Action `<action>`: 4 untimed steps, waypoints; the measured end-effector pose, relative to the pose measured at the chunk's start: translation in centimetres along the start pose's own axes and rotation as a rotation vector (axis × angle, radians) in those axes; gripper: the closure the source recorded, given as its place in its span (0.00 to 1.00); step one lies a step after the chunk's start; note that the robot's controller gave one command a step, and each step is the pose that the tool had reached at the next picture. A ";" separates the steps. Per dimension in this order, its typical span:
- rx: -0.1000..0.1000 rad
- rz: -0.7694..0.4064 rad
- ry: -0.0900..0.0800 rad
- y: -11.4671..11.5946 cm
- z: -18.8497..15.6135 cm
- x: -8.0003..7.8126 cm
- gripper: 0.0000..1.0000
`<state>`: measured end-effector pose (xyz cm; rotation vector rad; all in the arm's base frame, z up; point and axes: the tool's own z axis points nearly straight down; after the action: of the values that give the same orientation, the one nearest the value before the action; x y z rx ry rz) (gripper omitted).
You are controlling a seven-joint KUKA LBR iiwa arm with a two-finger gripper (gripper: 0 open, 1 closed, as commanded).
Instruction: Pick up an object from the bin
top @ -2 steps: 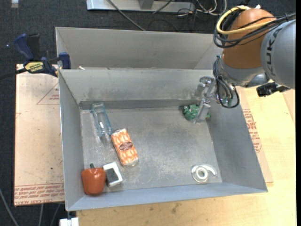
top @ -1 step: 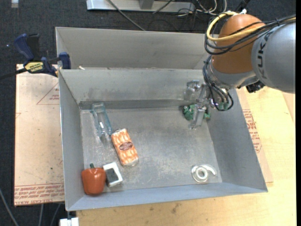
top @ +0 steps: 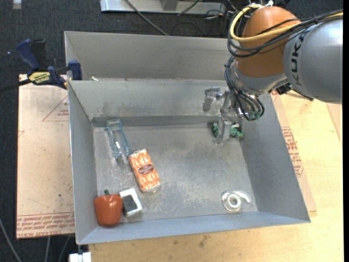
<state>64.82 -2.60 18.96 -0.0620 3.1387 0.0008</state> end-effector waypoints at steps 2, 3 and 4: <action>0.000 0.046 0.004 2.8 5.8 1.4 0.00; 0.001 -0.053 -0.003 5.6 9.0 2.0 0.00; 0.000 -0.082 0.000 9.5 11.1 1.7 0.00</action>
Offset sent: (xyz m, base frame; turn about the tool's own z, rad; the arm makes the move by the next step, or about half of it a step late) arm -0.0179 0.0331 -0.0578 -0.0277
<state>62.80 6.79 7.85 -0.1914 3.1335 0.0006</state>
